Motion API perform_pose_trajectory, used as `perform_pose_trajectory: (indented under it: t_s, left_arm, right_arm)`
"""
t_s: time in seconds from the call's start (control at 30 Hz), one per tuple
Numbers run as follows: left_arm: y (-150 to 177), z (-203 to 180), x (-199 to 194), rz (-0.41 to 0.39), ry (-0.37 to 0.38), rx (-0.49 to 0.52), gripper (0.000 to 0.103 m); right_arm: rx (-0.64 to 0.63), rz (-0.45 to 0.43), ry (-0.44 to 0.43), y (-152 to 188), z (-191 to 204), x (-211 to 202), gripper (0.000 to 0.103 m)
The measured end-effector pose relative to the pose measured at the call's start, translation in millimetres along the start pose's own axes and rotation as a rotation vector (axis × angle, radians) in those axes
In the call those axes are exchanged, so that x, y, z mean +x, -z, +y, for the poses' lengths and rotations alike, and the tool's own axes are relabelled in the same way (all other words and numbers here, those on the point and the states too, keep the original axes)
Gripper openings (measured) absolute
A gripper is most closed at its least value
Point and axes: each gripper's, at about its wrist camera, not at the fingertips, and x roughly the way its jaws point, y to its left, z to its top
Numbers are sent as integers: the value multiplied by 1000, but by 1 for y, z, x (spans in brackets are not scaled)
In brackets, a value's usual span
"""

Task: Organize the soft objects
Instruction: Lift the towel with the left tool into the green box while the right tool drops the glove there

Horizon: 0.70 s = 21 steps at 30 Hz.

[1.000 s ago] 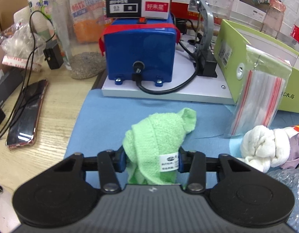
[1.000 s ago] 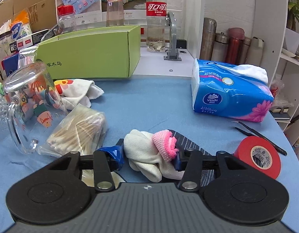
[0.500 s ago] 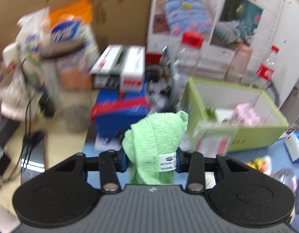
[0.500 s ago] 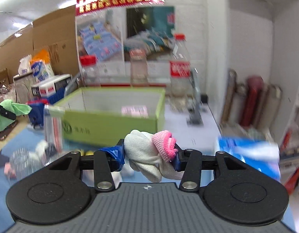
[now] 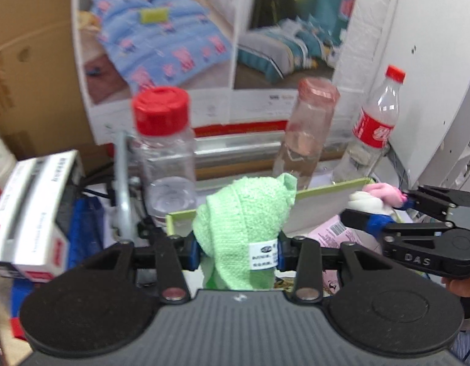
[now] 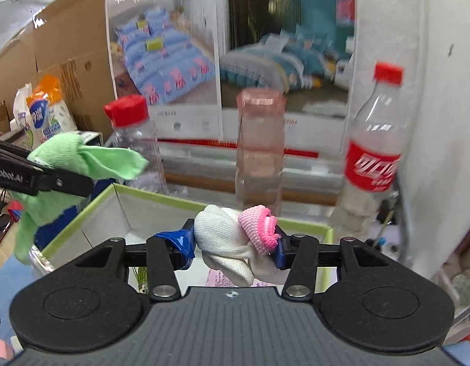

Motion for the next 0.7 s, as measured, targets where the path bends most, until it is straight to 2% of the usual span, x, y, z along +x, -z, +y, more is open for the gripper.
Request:
perform_pose_trajectory:
  t_s: [0.03, 0.07, 0.1, 0.2, 0.23, 0.33, 0.5, 0.7]
  left_arm:
    - [2, -3, 9, 12, 5, 5, 53]
    - [5, -5, 16, 21, 10, 5, 65]
    - [7, -6, 21, 31, 19, 2, 69]
    - [12, -8, 26, 44, 38, -5, 71]
    - [12, -7, 24, 41, 38, -7, 71]
    - [13, -8, 13, 21, 26, -3, 72]
    - [20, -9, -22, -19, 4, 1, 74]
    - [56, -9, -77, -61, -45, 1, 75]
  right_arm:
    - [14, 7, -3, 2, -2, 9, 37]
    - [26, 20, -11, 5, -4, 16, 38]
    - [40, 42, -19, 8, -6, 23, 39]
    - [93, 138, -11, 14, -8, 39, 40]
    - [83, 142, -9, 14, -7, 38, 42]
    - [94, 79, 16, 11, -7, 24, 46]
    - [99, 1, 12, 2, -4, -12, 50]
    - [80, -29, 11, 16, 8, -65, 55]
